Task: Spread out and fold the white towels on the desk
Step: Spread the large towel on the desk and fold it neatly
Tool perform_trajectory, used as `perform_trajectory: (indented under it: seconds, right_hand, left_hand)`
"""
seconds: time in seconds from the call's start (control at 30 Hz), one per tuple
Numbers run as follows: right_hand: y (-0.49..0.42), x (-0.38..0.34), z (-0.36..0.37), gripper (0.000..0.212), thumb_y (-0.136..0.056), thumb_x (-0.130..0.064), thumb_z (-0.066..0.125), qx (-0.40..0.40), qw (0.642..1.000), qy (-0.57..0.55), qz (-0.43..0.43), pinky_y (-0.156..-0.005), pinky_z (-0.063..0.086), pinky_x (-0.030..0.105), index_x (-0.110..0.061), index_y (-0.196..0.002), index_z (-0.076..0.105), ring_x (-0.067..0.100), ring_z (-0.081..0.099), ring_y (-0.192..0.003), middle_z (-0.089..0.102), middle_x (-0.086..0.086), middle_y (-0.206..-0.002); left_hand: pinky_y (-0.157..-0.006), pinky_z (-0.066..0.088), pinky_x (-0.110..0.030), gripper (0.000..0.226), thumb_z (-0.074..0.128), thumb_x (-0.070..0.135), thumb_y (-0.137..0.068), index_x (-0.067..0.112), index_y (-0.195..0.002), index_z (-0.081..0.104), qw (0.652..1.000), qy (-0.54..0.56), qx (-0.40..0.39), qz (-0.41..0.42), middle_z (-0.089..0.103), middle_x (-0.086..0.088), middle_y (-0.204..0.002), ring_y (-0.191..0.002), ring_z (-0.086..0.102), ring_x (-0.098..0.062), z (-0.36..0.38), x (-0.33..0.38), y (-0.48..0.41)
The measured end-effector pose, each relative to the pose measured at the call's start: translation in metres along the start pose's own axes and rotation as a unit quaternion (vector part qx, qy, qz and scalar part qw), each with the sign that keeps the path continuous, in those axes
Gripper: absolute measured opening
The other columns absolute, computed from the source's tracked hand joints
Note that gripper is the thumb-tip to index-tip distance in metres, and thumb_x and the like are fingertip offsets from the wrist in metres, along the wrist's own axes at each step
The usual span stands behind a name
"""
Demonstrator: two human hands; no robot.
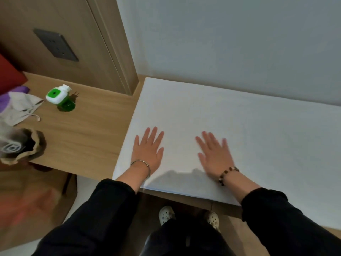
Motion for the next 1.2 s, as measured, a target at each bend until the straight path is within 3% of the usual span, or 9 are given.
perform_trajectory:
  seconds: [0.2,0.4,0.63,0.83,0.87,0.97,1.03,1.1,1.2]
  right_hand:
    - [0.027,0.036,0.001,0.061,-0.097,-0.041,0.011,0.02,0.961,-0.031,0.275,-0.115,0.002,0.056,-0.022,-0.152,-0.009,0.025,-0.008,-0.146,-0.013,0.007,-0.158]
    - [-0.002,-0.084,0.003,0.058,-0.099,-0.041,0.013,-0.008,0.999,-0.032,0.03,-0.114,-0.008,0.049,-0.024,-0.151,-0.006,0.024,-0.015,-0.145,-0.015,0.002,-0.158]
    - [-0.003,0.019,-0.011,0.054,-0.101,-0.037,0.015,0.005,0.999,-0.014,-0.044,-0.114,-0.01,0.041,-0.029,-0.151,-0.002,0.013,-0.01,-0.146,-0.013,-0.008,-0.157]
    - [0.012,0.148,-0.021,0.057,-0.101,-0.035,0.015,0.032,0.943,-0.061,0.327,-0.117,0.004,0.049,-0.018,-0.153,0.0,0.021,-0.004,-0.147,-0.008,0.003,-0.159]
    - [0.005,0.138,-0.02,0.058,-0.101,-0.037,0.015,0.03,0.949,-0.06,0.307,-0.117,0.003,0.049,-0.017,-0.152,-0.002,0.023,-0.005,-0.146,-0.009,0.004,-0.159]
    - [0.002,0.103,-0.014,0.056,-0.1,-0.038,0.017,0.014,0.999,-0.017,0.037,-0.116,-0.004,0.041,-0.026,-0.152,-0.001,0.018,-0.008,-0.146,-0.011,-0.004,-0.158]
    - [0.018,0.137,-0.015,0.056,-0.099,-0.037,0.019,0.007,1.0,-0.007,-0.009,-0.115,-0.007,0.038,-0.029,-0.152,0.001,0.012,-0.007,-0.146,-0.01,-0.007,-0.157]
    - [0.035,0.208,-0.017,0.056,-0.099,-0.036,0.02,0.032,0.99,-0.016,0.139,-0.116,-0.005,0.041,-0.029,-0.152,0.002,0.012,-0.005,-0.146,-0.006,-0.005,-0.159]
    - [0.06,0.28,-0.02,0.056,-0.1,-0.035,0.016,0.037,0.916,-0.037,0.398,-0.117,0.001,0.05,-0.024,-0.152,-0.001,0.02,-0.003,-0.147,-0.006,0.002,-0.16]
  left_hand:
    - [-0.116,0.003,-0.049,0.056,0.006,0.04,-0.098,0.028,-0.144,-0.024,0.997,-0.004,-0.012,-0.078,-0.024,0.002,-0.155,-0.143,-0.02,-0.019,-0.006,-0.039,0.009]
    - [-0.115,0.002,-0.055,0.054,0.004,0.039,-0.098,0.027,-0.141,-0.028,0.996,-0.016,-0.013,-0.092,-0.023,0.0,-0.156,-0.143,-0.022,-0.023,-0.007,-0.038,0.011]
    - [-0.116,0.0,-0.051,0.054,0.009,0.038,-0.1,0.027,-0.149,-0.012,1.0,0.023,-0.004,-0.008,-0.019,-0.001,-0.157,-0.143,-0.019,-0.024,-0.017,0.026,-0.01]
    - [-0.115,-0.005,-0.05,0.056,0.009,0.041,-0.099,0.025,-0.149,-0.013,0.997,0.041,-0.012,0.069,-0.021,-0.002,-0.156,-0.143,-0.021,-0.023,-0.023,0.118,-0.038]
    - [-0.114,-0.006,-0.05,0.056,0.009,0.041,-0.099,0.025,-0.149,-0.012,0.996,0.044,-0.014,0.078,-0.02,-0.003,-0.156,-0.143,-0.021,-0.023,-0.024,0.136,-0.042]
    - [-0.113,-0.007,-0.051,0.057,0.013,0.041,-0.1,0.024,-0.15,-0.01,0.994,0.055,-0.015,0.097,-0.019,-0.004,-0.157,-0.143,-0.019,-0.023,-0.023,0.181,-0.05]
    - [-0.113,-0.006,-0.052,0.058,0.014,0.04,-0.099,0.024,-0.15,-0.01,0.993,0.047,-0.013,0.105,-0.019,-0.005,-0.157,-0.143,-0.019,-0.024,-0.021,0.199,-0.055]
    - [-0.113,-0.007,-0.053,0.058,0.014,0.039,-0.099,0.024,-0.149,-0.011,0.993,0.039,-0.009,0.108,-0.018,-0.005,-0.157,-0.143,-0.019,-0.025,-0.021,0.212,-0.059]
    - [-0.112,-0.007,-0.054,0.058,0.015,0.039,-0.099,0.024,-0.15,-0.009,0.993,0.037,-0.004,0.116,-0.017,-0.003,-0.157,-0.143,-0.019,-0.025,-0.025,0.239,-0.067]
Point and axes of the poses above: each hand's wrist, its own y-axis away from the middle knuckle, its own z-axis out of the palm, x = y × z, the point moved 6 cm from there along -y, towards the middle knuckle
